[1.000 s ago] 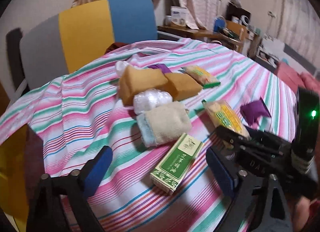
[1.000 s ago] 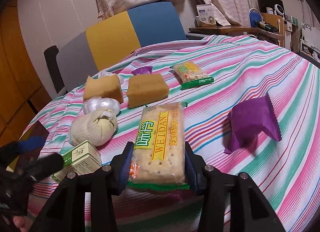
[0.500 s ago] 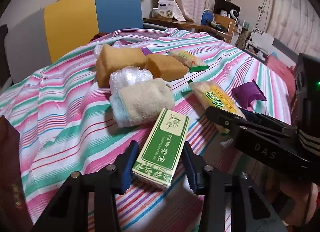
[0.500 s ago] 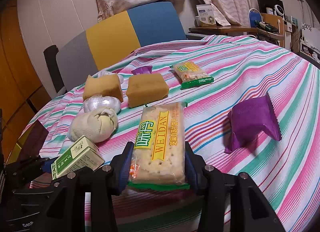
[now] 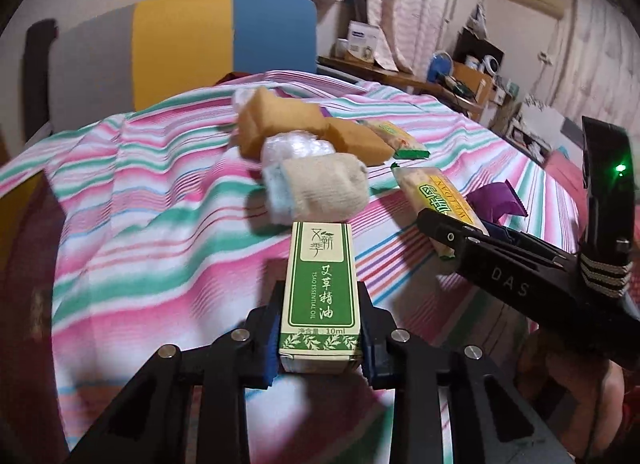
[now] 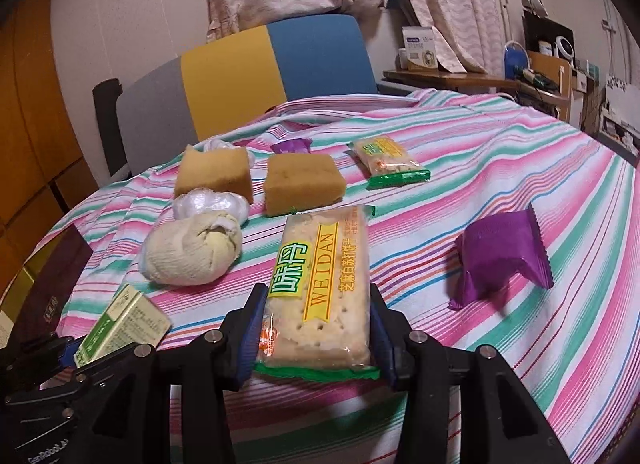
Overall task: Organize objects
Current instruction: 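Grasp the green-white oil box with the left tool, then place the oil box into the gold tray beside the cream box with the left tool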
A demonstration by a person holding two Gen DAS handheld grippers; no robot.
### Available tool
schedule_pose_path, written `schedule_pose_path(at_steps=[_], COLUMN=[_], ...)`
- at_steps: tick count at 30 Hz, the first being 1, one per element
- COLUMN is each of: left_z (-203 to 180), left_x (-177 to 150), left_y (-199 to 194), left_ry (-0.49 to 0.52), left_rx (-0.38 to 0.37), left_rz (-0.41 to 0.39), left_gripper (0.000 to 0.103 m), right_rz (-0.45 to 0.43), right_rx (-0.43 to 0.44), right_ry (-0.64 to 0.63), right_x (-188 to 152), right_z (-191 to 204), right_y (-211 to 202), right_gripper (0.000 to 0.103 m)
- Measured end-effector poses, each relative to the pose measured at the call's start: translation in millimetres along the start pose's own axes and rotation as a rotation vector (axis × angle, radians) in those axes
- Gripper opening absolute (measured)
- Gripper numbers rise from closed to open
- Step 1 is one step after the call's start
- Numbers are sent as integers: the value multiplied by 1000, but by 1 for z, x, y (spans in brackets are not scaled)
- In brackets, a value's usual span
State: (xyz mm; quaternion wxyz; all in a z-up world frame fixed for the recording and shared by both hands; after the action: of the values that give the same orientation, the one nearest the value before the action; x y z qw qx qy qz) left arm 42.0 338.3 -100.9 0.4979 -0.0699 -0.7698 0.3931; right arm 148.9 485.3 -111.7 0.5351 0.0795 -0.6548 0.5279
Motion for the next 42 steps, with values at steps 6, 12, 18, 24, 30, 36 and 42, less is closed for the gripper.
schedule_pose_path(at_steps=[6, 12, 18, 24, 30, 36, 42], left_z=[-5, 2, 31, 75, 119, 156, 184], left_x=[-17, -22, -20, -23, -30, -40, -53], left_y=[-29, -65, -99, -126, -147, -152, -151], left_ry=[-11, -49, -143, -260, -341, -365, -401], left_rx=[11, 26, 75, 154, 237, 331, 404], left_rz=[-29, -73, -120, -129, -143, -107, -74], left_gripper=[31, 31, 31, 31, 31, 31, 31], right_rz=[20, 24, 16, 12, -8, -44, -99], right_rx=[5, -3, -15, -8, -5, 46, 175], right_ry=[-12, -18, -21, 22, 88, 149, 88], right_x=[0, -1, -1, -4, -4, -5, 8], right_z=[2, 3, 3, -3, -9, 4, 52], right_y=[4, 4, 3, -1, -12, -37, -71], right_gripper=[48, 48, 48, 48, 48, 48, 48])
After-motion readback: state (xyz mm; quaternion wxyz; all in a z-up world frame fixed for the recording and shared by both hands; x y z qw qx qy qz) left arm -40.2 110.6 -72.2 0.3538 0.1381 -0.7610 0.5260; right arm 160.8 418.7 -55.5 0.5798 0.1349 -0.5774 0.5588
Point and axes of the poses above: each gripper's, at about its wrist camera, not at the fingertips, and y roughly the way its jaws point, z to its left, x to its top, the point moved 3 cm from there along y, roughly the way its jaws point, and after that the axes turned 4 degrees about -y, right-handed, at the moved point
